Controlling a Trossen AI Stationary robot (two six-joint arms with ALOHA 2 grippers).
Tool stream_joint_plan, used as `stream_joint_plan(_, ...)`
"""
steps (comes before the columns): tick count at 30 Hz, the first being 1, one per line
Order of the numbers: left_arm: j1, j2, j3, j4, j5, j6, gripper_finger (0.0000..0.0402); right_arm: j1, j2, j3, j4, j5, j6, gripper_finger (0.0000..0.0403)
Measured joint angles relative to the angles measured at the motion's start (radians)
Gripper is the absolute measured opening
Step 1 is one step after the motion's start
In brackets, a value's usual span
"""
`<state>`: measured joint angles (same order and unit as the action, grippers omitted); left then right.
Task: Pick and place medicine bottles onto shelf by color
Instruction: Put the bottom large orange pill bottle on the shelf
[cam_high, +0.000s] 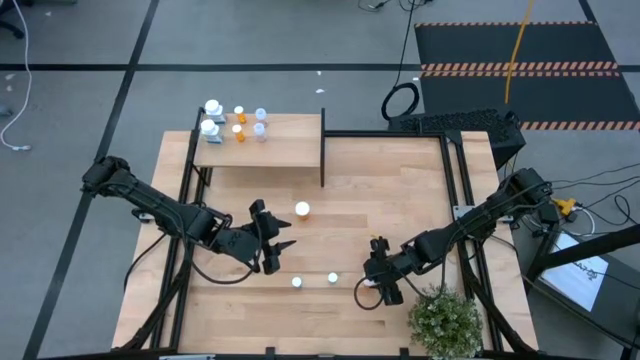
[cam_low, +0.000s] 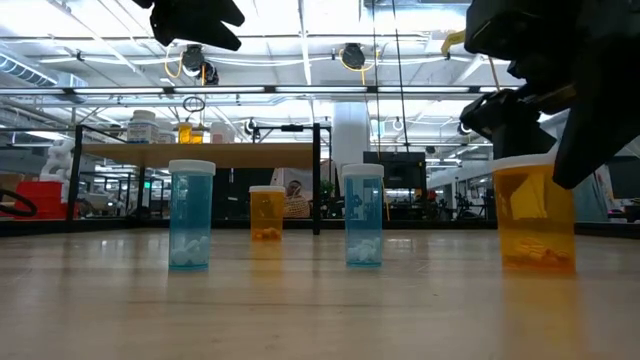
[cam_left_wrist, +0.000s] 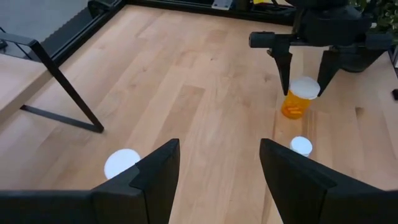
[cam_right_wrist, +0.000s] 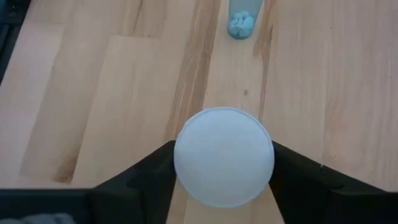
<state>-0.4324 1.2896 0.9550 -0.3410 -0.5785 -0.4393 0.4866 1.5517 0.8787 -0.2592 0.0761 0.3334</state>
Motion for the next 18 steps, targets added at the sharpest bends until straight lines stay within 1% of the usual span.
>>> stream_joint_plan(3,0.0,0.0,0.0,0.002,0.0,0.0,0.0223,0.0,0.0,0.0,0.004,0.0,-0.006,0.0209)
stream_joint_plan(5,0.0,0.0,0.0,0.002,0.0,0.0,0.0223,0.0,0.0,0.0,0.008,0.0,-0.01,0.02)
stream_joint_plan(8,0.0,0.0,0.0,0.003,0.0,-0.001,0.0223,-0.001,0.0,0.0,0.008,0.001,-0.026,0.0202)
stream_joint_plan(11,0.0,0.0,0.0,0.026,0.0,0.008,0.0223,-0.004,-0.01,0.0,0.008,0.001,-0.04,0.0217)
stream_joint_plan(14,0.0,0.0,0.0,0.084,0.0,0.06,0.0223,-0.02,-0.026,0.001,0.006,0.001,-0.063,0.0221)
stream_joint_plan(18,0.01,0.0,0.0,0.181,0.0,0.148,0.0223,-0.059,-0.061,0.002,-0.002,0.0,-0.095,0.0212)
